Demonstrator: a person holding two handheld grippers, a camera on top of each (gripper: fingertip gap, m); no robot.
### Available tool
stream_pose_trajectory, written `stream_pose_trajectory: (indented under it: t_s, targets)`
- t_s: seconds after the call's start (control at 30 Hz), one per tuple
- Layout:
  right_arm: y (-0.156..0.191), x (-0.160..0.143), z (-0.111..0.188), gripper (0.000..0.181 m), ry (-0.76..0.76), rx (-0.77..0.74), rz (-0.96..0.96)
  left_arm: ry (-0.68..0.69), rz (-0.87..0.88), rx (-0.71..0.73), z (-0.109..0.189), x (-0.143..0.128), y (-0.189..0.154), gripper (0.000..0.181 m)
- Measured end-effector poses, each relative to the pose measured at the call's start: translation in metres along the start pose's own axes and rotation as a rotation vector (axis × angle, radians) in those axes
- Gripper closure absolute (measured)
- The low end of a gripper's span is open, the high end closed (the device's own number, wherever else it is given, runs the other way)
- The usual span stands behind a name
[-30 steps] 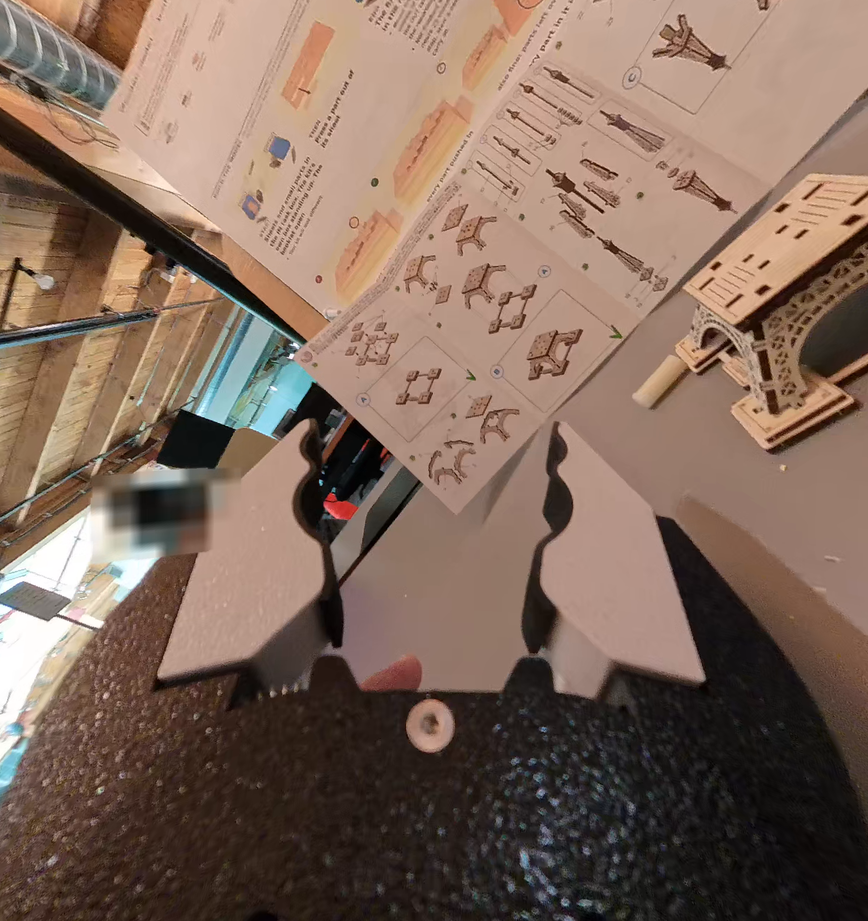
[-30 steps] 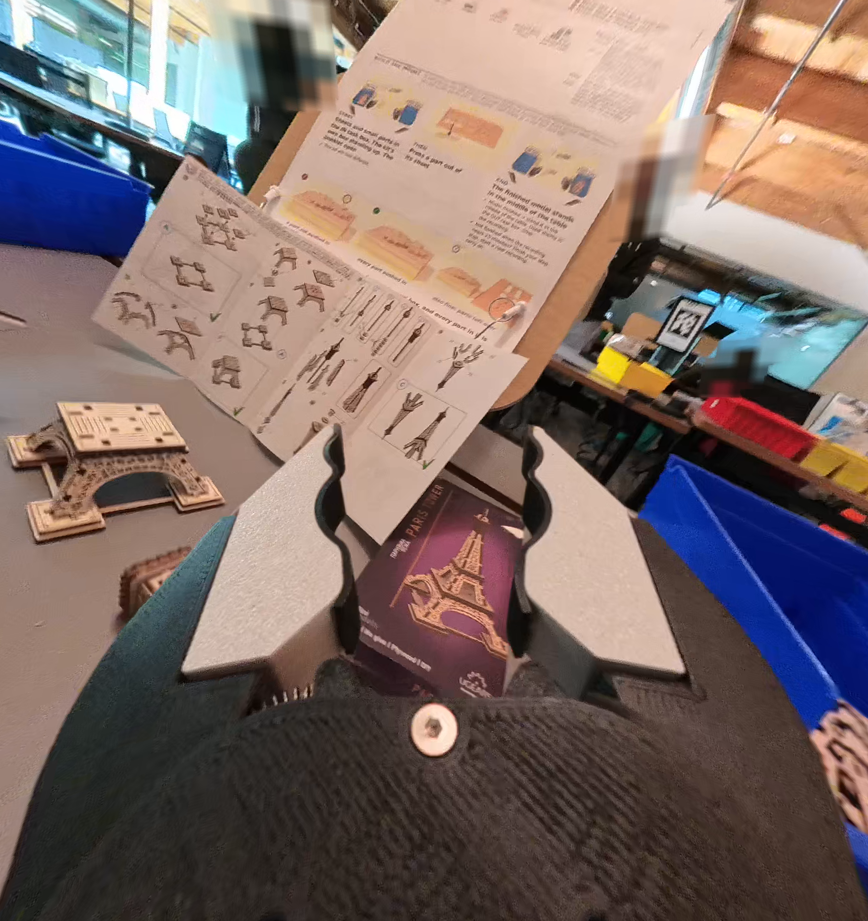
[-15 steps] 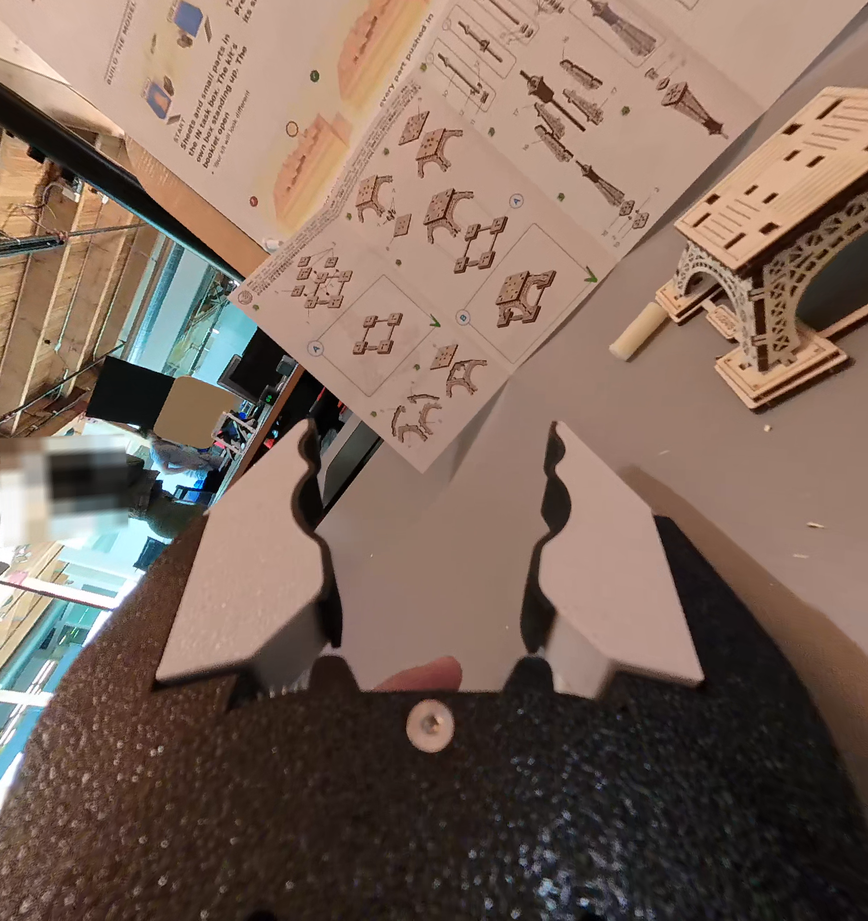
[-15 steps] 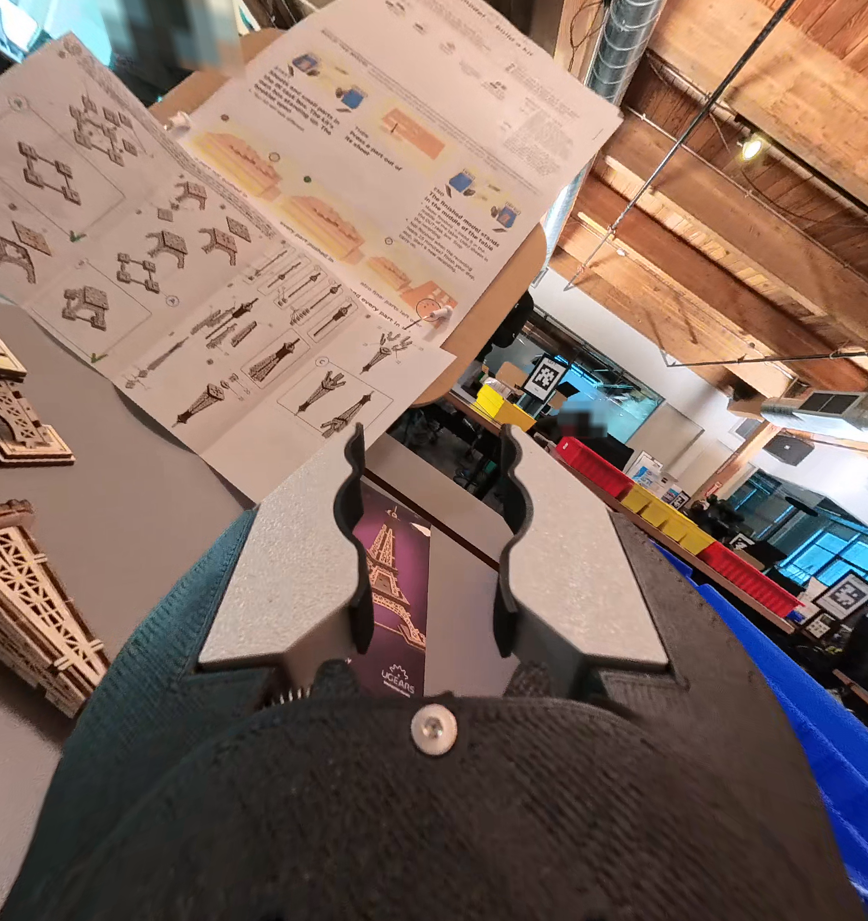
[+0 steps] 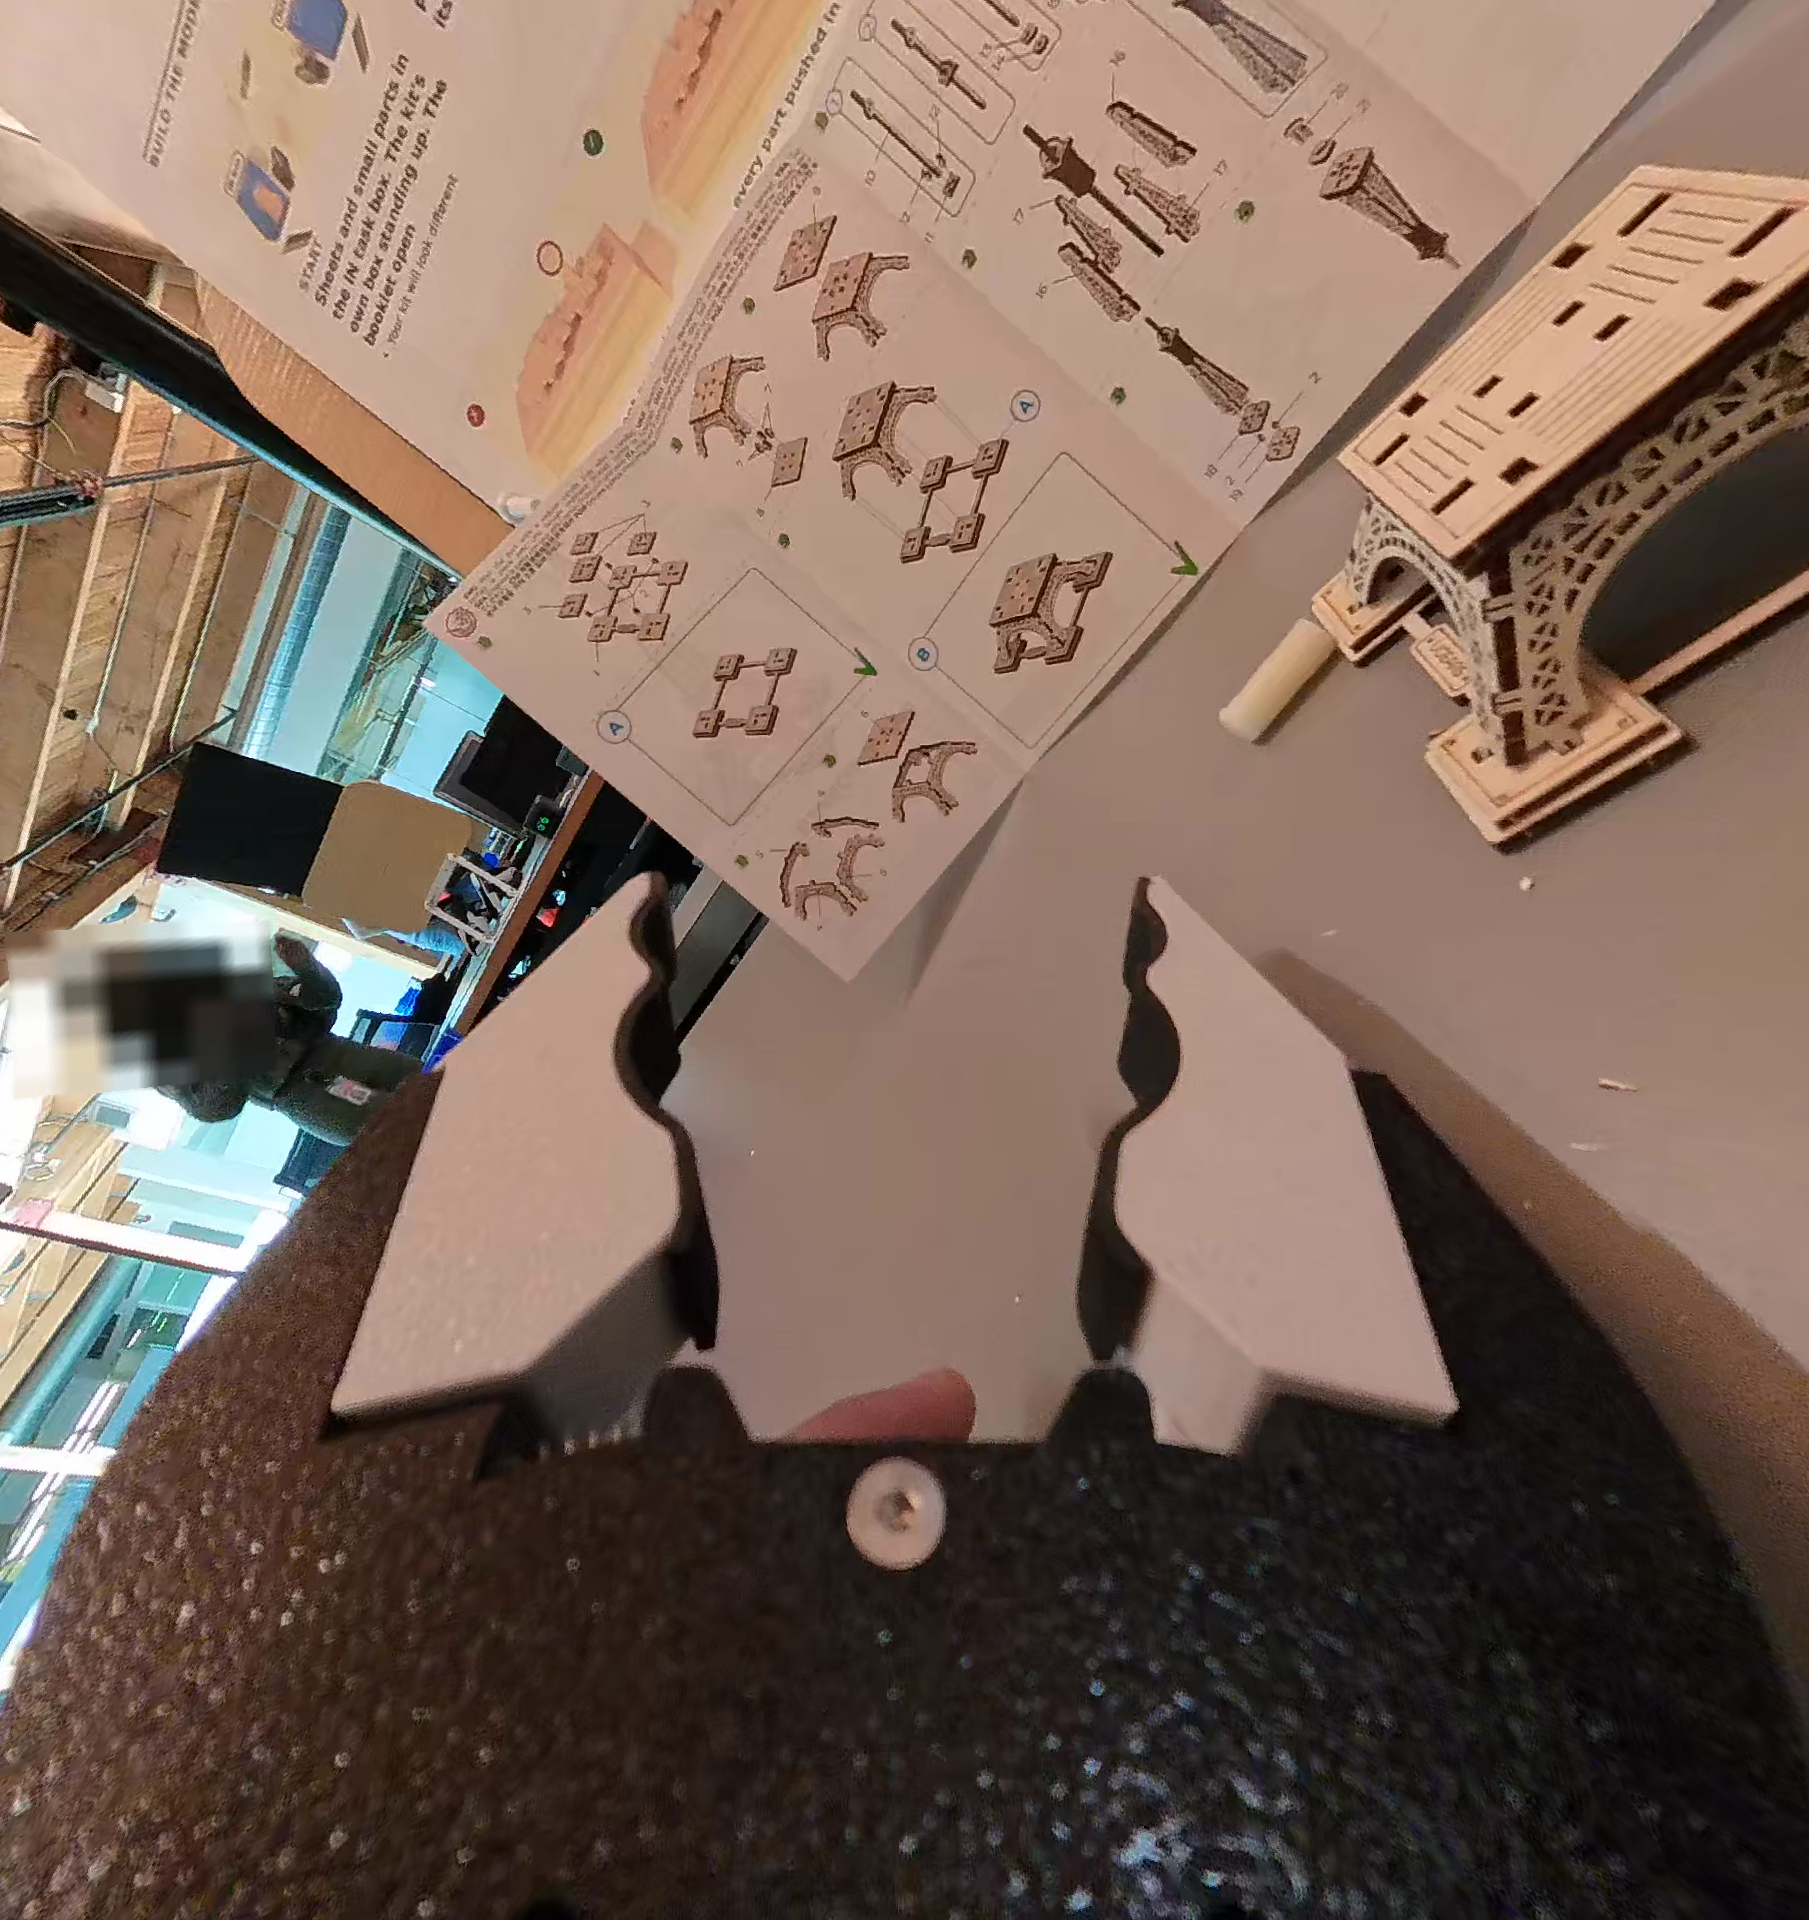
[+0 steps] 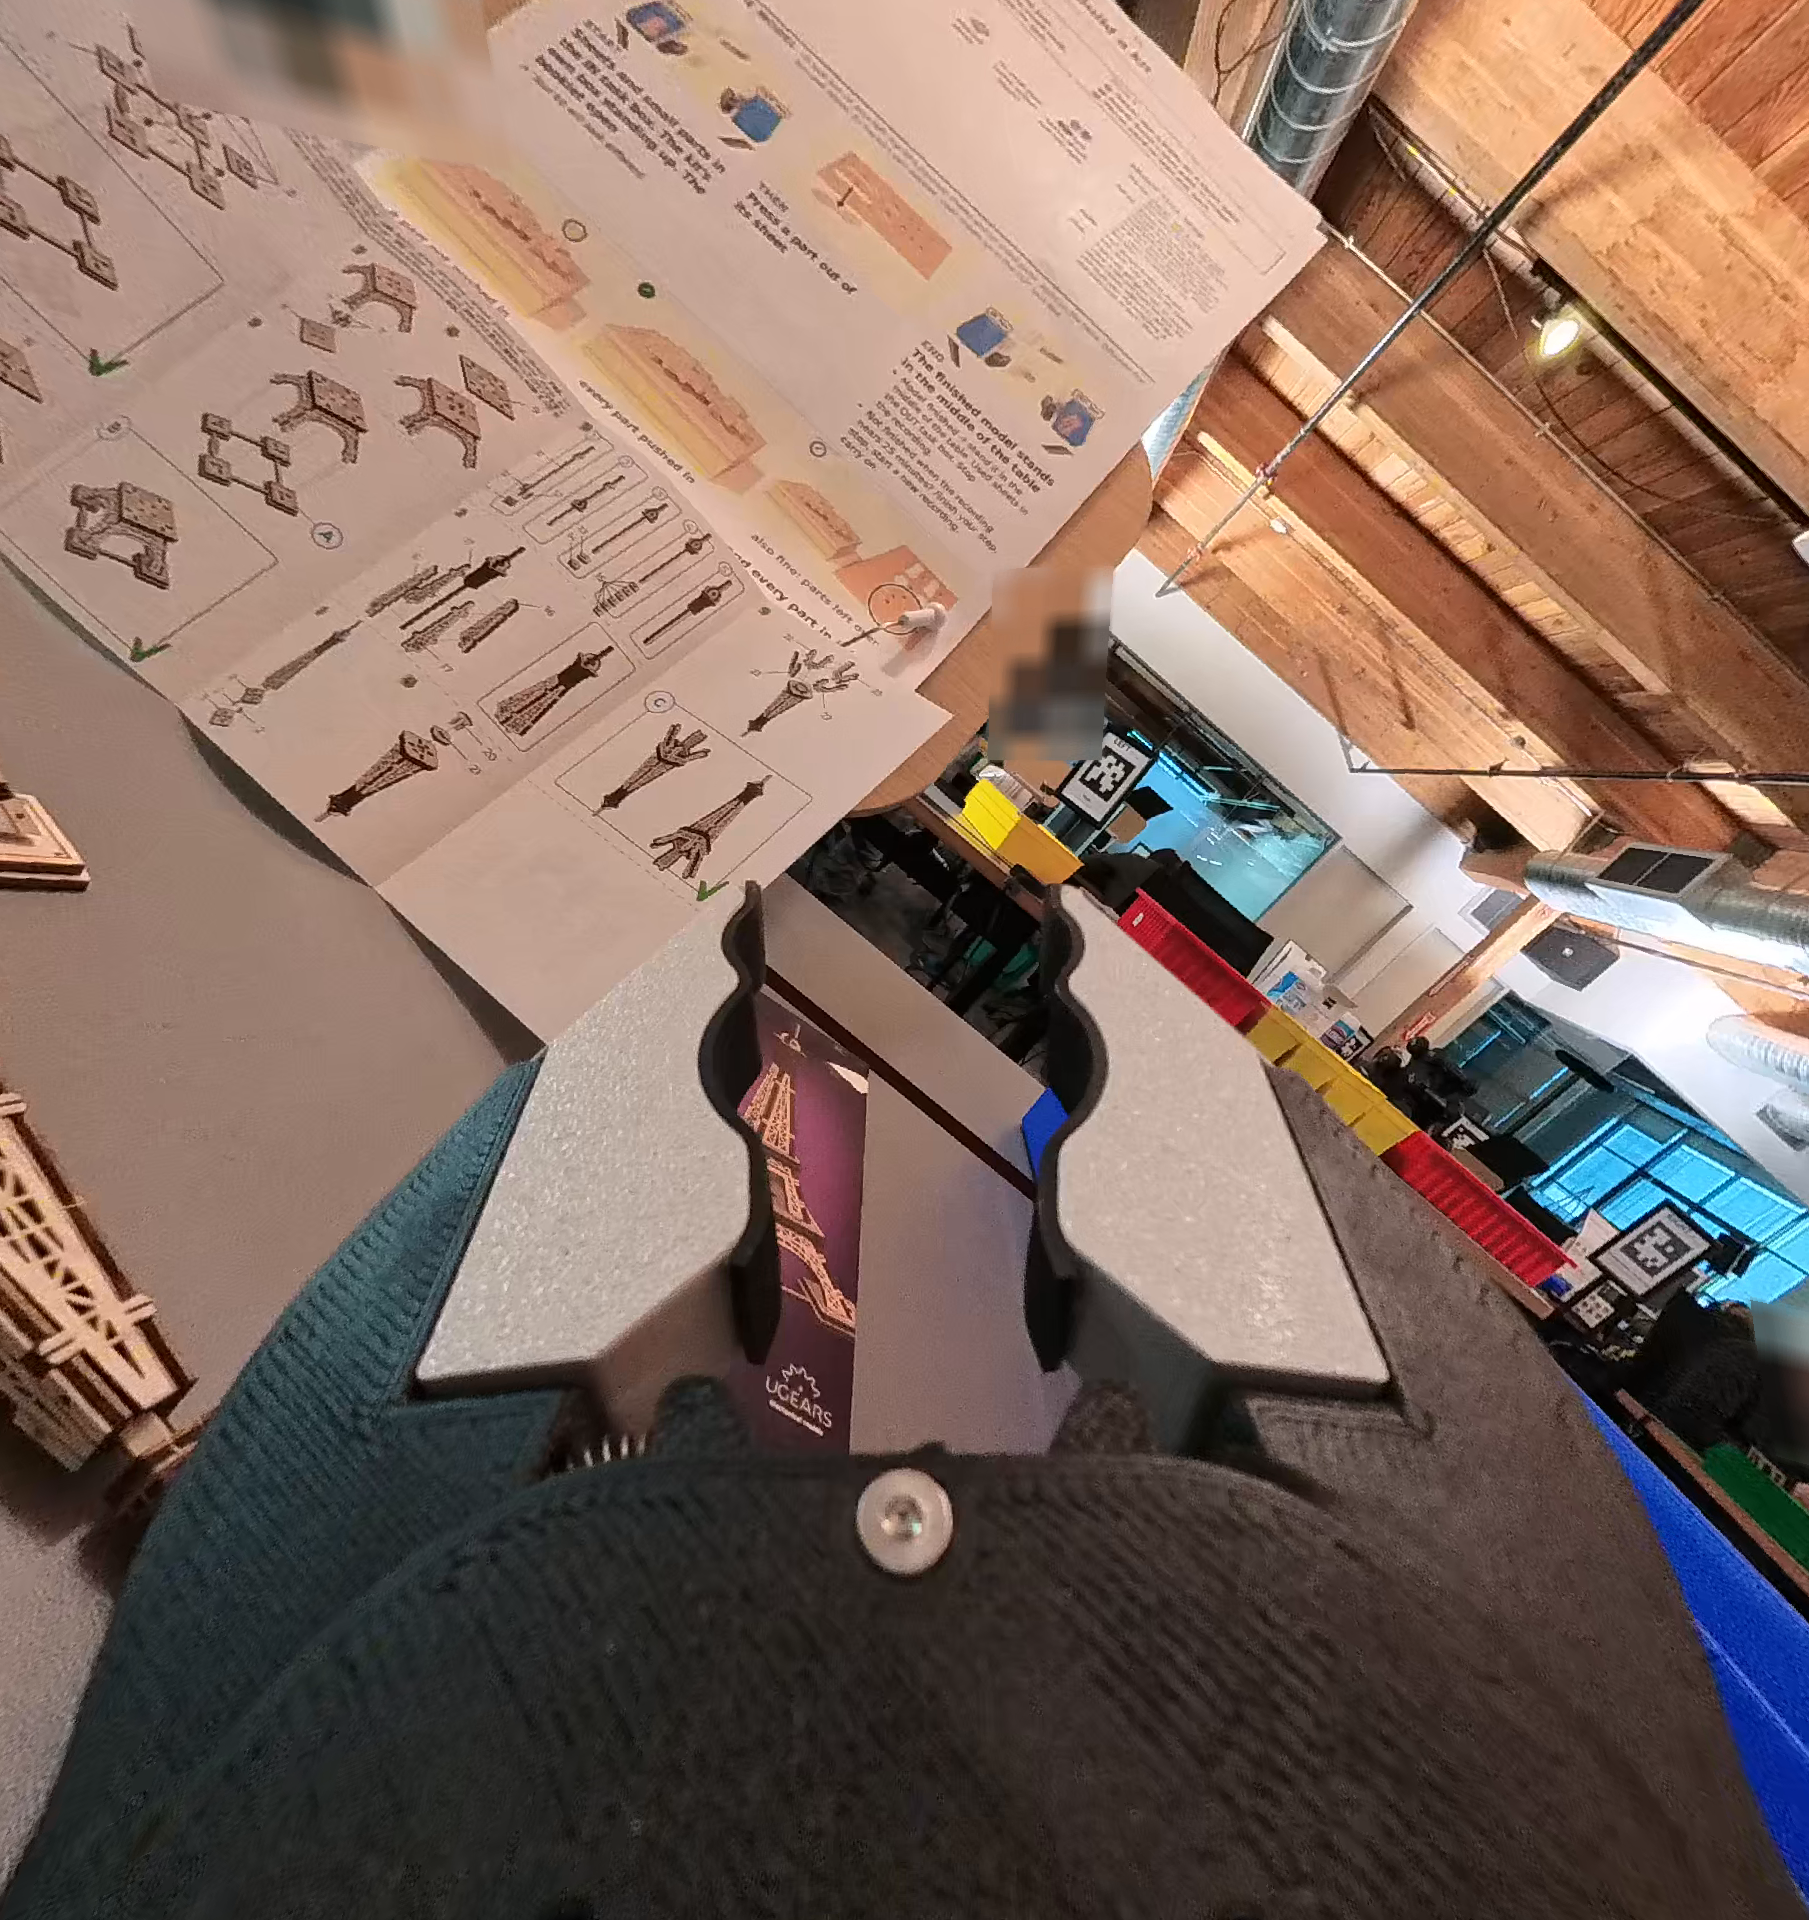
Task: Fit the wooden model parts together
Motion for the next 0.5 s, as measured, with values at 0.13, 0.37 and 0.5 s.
stream_pose_trajectory:
  t_s: [0.13,0.37,0.5]
  targets:
    - [-0.0028,-0.0021,-0.0003,0.128,0.006,-0.008,-0.016,-0.004,-0.010,-0.004,-0.0001,0.0011,-0.0014,0.098]
    - [-0.0010,-0.0015,0.0012,0.128,-0.002,0.008,0.000,-0.003,-0.011,-0.003,-0.0005,0.0020,-0.0011,0.098]
    - [-0.0012,-0.0020,0.0017,0.128,-0.003,0.011,0.003,-0.001,-0.006,-0.009,-0.0012,0.0018,-0.0020,0.099]
Point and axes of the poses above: each gripper's, where its closed fingertips meet, z back along the fingers, x out of its top, y = z × x across the jaws, the point moved 10 cm from there along z, back along the fingers
